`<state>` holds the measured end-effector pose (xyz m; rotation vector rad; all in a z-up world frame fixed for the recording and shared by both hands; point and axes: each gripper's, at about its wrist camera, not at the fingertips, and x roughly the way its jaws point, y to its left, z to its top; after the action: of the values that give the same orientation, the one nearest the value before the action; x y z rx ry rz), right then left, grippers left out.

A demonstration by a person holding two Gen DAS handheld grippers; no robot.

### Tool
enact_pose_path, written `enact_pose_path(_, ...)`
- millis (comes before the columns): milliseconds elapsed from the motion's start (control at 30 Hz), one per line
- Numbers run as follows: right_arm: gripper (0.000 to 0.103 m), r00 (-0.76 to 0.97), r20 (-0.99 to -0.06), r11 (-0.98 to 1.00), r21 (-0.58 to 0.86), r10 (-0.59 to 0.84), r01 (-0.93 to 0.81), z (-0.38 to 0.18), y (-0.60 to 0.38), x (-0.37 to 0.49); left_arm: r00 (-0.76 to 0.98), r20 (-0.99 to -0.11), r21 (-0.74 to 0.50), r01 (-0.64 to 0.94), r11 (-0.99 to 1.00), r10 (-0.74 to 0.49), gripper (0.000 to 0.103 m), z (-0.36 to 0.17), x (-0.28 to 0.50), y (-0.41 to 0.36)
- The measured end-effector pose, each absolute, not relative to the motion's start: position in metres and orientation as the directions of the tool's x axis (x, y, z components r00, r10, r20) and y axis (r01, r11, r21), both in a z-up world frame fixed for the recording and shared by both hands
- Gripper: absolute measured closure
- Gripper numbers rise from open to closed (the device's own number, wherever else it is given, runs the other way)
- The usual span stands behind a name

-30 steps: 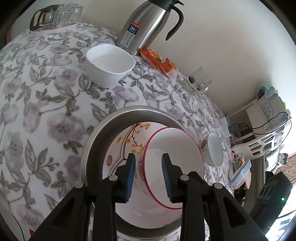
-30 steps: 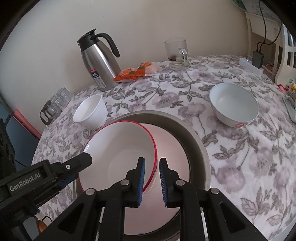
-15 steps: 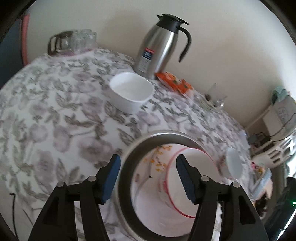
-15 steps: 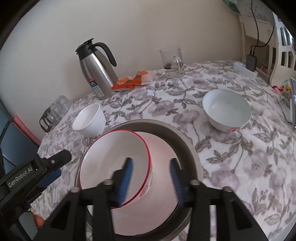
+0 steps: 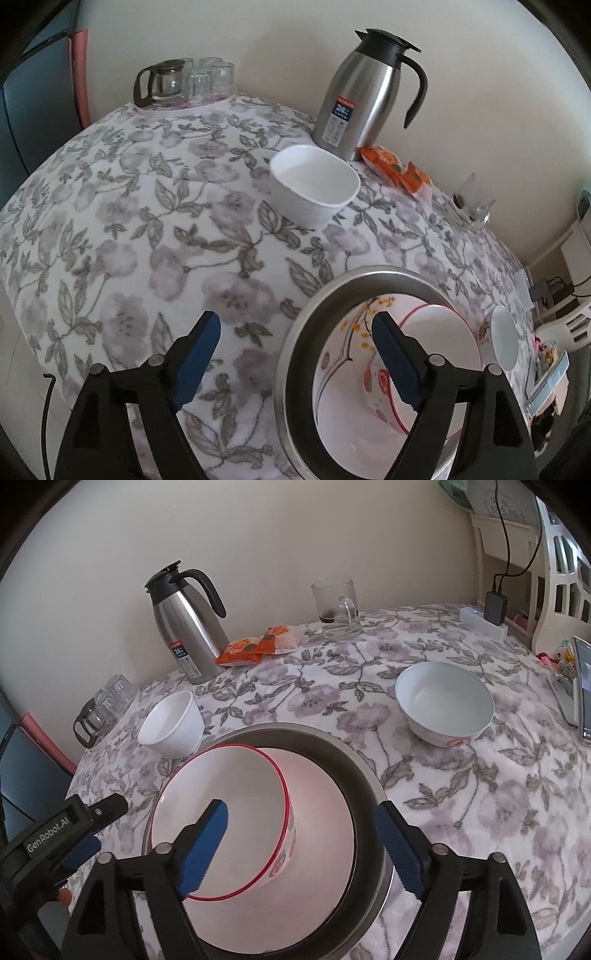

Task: Organize plates and bowls
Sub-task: 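Withdraw both tools from the basin toward the small white square bowl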

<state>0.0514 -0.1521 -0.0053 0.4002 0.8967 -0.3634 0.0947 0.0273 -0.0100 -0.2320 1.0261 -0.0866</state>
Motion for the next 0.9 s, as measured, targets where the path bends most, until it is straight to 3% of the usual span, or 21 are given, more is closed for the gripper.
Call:
enact_pose_path(100, 0.001, 0.574, -0.806, 0.868, 0.177, -0.142, 0.464, -0.005, -0.152, 0.051, 0.525, -0.836, -0.220, -0.053, 0.974, -0.160, 0.010, -0.010, 0.095, 0.030)
enact_pose_path(167, 0.000, 0.578, -0.802, 0.870, 0.170, -0.150, 0.463, -0.004, -0.151, 0.051, 0.540, -0.832, -0.198, -0.070, 0.978, -0.130, 0.006, -0.009, 0.095, 0.032)
enact_pose_path(333, 0.000, 0.583, -0.793, 0.864, 0.160, -0.175, 0.477, -0.001, -0.154, 0.049, 0.567, -0.820, -0.161, -0.106, 0.981, -0.073, 0.005, -0.006, 0.095, 0.038)
enact_pose_path(900, 0.000, 0.630, -0.755, 0.876, 0.168, -0.181, 0.453, 0.016, -0.147, 0.045, 0.634, -0.767, -0.205, -0.096, 0.974, -0.099, 0.005, 0.010, 0.103, 0.054)
